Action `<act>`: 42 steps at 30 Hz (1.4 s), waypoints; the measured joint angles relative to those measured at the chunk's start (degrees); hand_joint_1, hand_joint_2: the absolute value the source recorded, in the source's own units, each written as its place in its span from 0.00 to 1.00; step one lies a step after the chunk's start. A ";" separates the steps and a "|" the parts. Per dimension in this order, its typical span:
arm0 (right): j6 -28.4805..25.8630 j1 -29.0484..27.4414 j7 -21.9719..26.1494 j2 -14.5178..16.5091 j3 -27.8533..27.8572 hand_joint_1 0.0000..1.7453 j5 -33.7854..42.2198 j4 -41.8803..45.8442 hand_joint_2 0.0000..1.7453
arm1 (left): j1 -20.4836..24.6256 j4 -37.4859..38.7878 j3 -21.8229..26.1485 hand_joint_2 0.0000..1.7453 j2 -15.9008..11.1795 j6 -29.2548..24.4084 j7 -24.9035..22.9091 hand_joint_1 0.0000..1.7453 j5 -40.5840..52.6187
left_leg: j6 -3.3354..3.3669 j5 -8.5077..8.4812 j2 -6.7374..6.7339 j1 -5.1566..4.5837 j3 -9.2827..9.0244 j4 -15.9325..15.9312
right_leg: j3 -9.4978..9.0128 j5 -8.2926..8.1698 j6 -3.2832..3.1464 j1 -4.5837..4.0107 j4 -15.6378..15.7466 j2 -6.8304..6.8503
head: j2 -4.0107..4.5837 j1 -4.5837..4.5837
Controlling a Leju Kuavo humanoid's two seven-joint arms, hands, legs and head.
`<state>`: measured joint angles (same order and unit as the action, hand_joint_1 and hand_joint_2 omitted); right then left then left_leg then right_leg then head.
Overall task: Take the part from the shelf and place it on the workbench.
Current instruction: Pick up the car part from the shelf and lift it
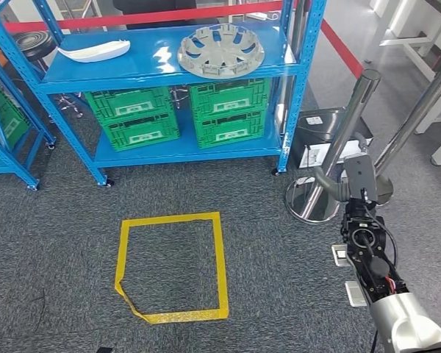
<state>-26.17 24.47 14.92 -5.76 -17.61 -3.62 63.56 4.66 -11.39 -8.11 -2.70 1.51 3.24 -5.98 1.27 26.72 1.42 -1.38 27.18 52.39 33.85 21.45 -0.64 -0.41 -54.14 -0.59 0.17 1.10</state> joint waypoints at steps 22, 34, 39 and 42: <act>-0.30 -1.19 -1.31 -0.07 -0.25 0.00 -0.22 1.37 1.00 | 0.42 0.02 -0.07 0.00 0.23 0.93 0.48 0.00 -0.19 | -4.75 1.65 -0.82 4.00 4.55 15.16 | -0.85 3.16 1.05 2.59 -1.22 -0.20 | 0.00 0.89; -0.22 -1.24 -1.39 -0.12 -0.51 0.00 -0.21 1.69 1.00 | -0.75 0.28 -0.08 0.00 0.14 0.98 0.39 0.00 -0.19 | -0.09 -7.25 -0.09 0.09 9.59 -0.58 | -15.93 10.75 0.45 -0.10 0.83 -1.13 | 0.01 1.89; -0.25 -0.87 -1.38 -0.14 -0.72 0.00 -0.28 1.69 1.00 | -0.31 0.31 -0.07 0.00 0.30 0.86 0.43 0.00 -0.27 | 0.88 -4.75 -0.27 -0.09 4.73 -0.10 | -3.53 16.04 1.56 0.01 -16.60 0.12 | 0.01 1.47; -0.18 -0.85 -1.43 -0.14 -0.78 0.00 -0.63 1.63 1.00 | -0.33 0.33 -0.07 0.00 0.32 0.61 0.45 0.00 -0.41 | 0.68 -2.72 -0.26 -0.30 1.25 -0.11 | 0.17 20.95 1.18 -0.25 -13.26 0.19 | 0.01 1.40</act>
<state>-26.34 23.62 13.49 -5.90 -18.39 -4.25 65.19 4.34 -11.06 -8.17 -2.38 2.11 3.69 -6.39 1.95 24.00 1.16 -1.68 28.43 52.28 34.02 42.40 0.53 -0.66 -67.39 -0.40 0.19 2.51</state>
